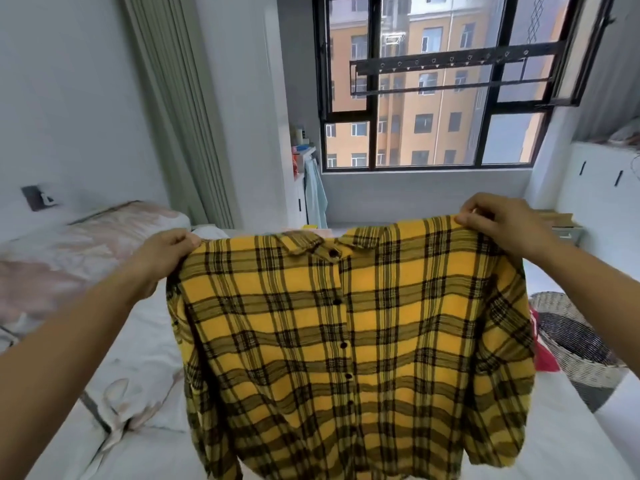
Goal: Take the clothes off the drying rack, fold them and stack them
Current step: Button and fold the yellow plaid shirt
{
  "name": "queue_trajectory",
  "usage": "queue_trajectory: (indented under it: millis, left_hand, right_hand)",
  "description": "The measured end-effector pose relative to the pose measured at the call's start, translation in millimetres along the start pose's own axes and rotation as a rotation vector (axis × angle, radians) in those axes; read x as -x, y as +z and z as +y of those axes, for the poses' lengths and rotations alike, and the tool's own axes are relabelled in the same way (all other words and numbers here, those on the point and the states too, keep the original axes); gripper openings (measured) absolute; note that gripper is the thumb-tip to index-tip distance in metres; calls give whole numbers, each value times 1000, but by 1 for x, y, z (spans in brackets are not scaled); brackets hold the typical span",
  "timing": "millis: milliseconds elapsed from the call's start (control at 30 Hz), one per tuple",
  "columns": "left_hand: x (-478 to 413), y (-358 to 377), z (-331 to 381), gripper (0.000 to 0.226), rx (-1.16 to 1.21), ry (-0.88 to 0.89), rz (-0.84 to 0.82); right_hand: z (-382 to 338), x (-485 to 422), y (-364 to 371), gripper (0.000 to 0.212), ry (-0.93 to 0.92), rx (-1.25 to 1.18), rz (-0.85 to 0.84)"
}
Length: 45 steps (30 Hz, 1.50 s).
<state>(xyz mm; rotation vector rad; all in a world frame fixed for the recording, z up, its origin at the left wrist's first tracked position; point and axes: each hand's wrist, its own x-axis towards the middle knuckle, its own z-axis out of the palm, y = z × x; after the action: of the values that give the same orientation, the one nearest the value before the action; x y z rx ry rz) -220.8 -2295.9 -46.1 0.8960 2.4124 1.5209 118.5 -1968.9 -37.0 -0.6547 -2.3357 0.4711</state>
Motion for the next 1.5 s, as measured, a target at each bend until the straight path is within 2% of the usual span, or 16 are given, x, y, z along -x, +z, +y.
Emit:
queue_trajectory:
  millis: [100, 167, 233, 300, 433, 533, 667, 867, 1000, 1167, 1300, 1400, 1500]
  left_hand:
    - [-1, 1, 19, 22, -152, 180, 157]
    - [3, 1, 23, 23, -153, 199, 54]
    - [10, 2, 15, 26, -190, 85, -146]
    - [13, 5, 1, 25, -252, 8, -233]
    - [9, 12, 1, 24, -202, 76, -30]
    - [6, 15, 6, 25, -176, 88, 49]
    - [4, 20, 5, 27, -345, 112, 79]
    - [5, 13, 16, 19, -197, 146, -15]
    - [-7, 5, 13, 18, -90, 103, -14]
    - [-41, -7, 4, 14, 28, 28, -97]
    - [-87, 2, -15, 17, 22, -43, -125]
    - [-129, 23, -37, 15, -38, -118, -157]
    - [-184, 45, -55, 22, -67, -172, -155]
  right_hand:
    - [-9, -9, -9, 8, -15, -14, 58]
    - [-9, -9, -8, 9, 2, 12, 8]
    - [0, -2, 0, 7, 29, 63, -64]
    - [9, 5, 8, 6, 35, 62, -92]
    - [10, 6, 13, 7, 26, 23, -64]
    - [8, 6, 11, 7, 19, 2, -29]
    - [10, 8, 8, 8, 10, 6, -24]
    - [12, 2, -1, 8, 15, -33, -28]
    - [11, -7, 5, 7, 27, -51, -45]
    - [6, -30, 10, 9, 37, -116, -37]
    - [14, -62, 33, 7, 59, -126, -67]
    - [37, -96, 72, 9, 110, -116, -120]
    - [65, -139, 114, 8, 171, -98, -121]
